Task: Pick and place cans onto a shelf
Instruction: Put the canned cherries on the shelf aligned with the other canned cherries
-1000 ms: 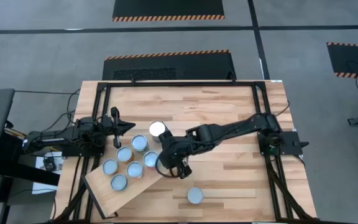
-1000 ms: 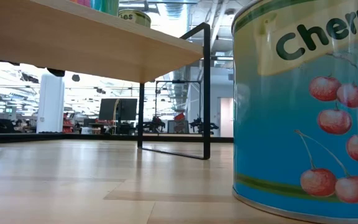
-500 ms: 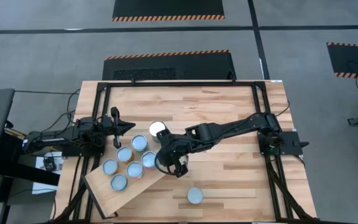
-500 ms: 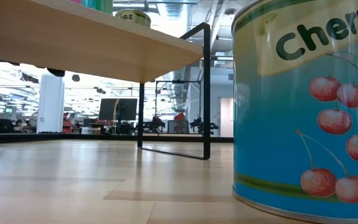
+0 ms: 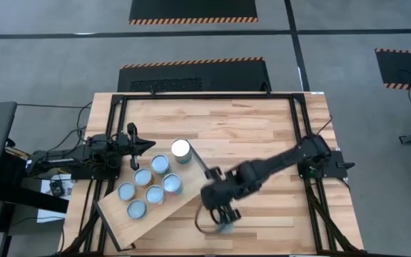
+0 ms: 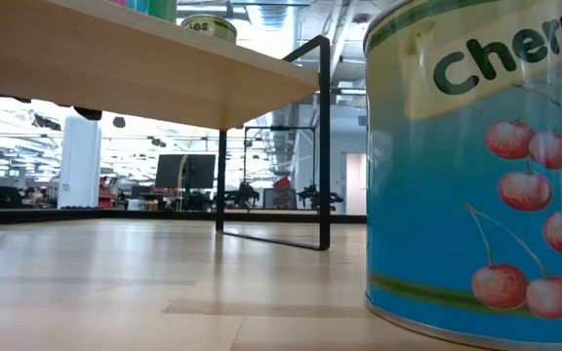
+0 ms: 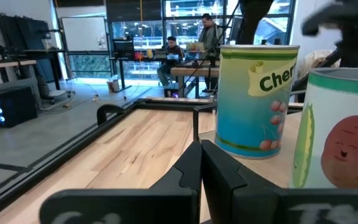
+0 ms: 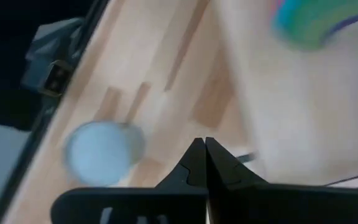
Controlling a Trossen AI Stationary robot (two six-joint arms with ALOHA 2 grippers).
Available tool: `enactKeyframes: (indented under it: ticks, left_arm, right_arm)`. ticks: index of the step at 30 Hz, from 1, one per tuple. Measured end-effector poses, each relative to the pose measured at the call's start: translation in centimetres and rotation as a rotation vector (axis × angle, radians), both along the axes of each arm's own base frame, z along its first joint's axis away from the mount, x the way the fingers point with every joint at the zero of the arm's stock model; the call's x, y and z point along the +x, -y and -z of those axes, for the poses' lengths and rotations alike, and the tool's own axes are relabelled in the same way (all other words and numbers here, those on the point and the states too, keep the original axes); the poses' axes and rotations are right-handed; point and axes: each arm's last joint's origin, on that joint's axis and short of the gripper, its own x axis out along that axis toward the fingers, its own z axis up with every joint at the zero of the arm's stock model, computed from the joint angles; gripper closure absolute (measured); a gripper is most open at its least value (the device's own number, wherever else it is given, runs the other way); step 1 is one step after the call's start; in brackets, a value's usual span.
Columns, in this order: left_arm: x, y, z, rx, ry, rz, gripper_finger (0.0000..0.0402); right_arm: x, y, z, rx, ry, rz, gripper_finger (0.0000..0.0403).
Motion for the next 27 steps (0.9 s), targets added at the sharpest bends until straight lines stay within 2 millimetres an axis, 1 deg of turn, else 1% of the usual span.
enactKeyframes:
  ticks: [4,8,12,14,16,18,21,25,27]
  left_arm:
    - [0.0,0.0,0.0,0.000,0.000,0.000,0.0401]
    - [0.0,0.0,0.0,-0.004,-0.001,0.015,0.0401]
    - [0.0,0.1,0.0,-0.007,-0.002,0.019,0.0401]
    - [0.0,0.1,0.0,-0.007,-0.002,0.019,0.0401]
    - [0.0,0.1,0.0,-0.009,-0.002,0.019,0.0401]
    - [0.0,0.1,0.0,-0.011,-0.002,0.019,0.0401]
    - [0.0,0.1,0.0,-0.011,-0.002,0.019,0.0401]
    - [0.0,0.0,0.0,-0.012,-0.002,0.018,0.0401]
    - [0.0,0.1,0.0,-0.011,-0.001,0.018,0.0401]
  right_arm:
    - [-1.4,-2.0,2.2,-0.021,-0.088,0.075,0.0399]
    - [-3.2,-3.3,2.8,0.004,-0.070,0.151,0.0399]
    - [-5.1,-4.3,3.8,0.055,-0.068,0.244,0.0400]
    - [-6.1,-4.7,3.9,0.084,-0.066,0.305,0.0399]
    - [-6.7,-5.1,4.6,0.105,-0.080,0.379,0.0397]
    - [-6.8,-5.4,5.4,0.110,-0.094,0.469,0.0388]
    - [-6.4,-5.5,6.0,0.144,-0.092,0.583,0.0363]
    - [-5.5,-5.4,7.3,0.170,-0.124,0.653,0.0322]
    - [-5.5,-5.4,7.4,0.181,-0.138,0.652,0.0302]
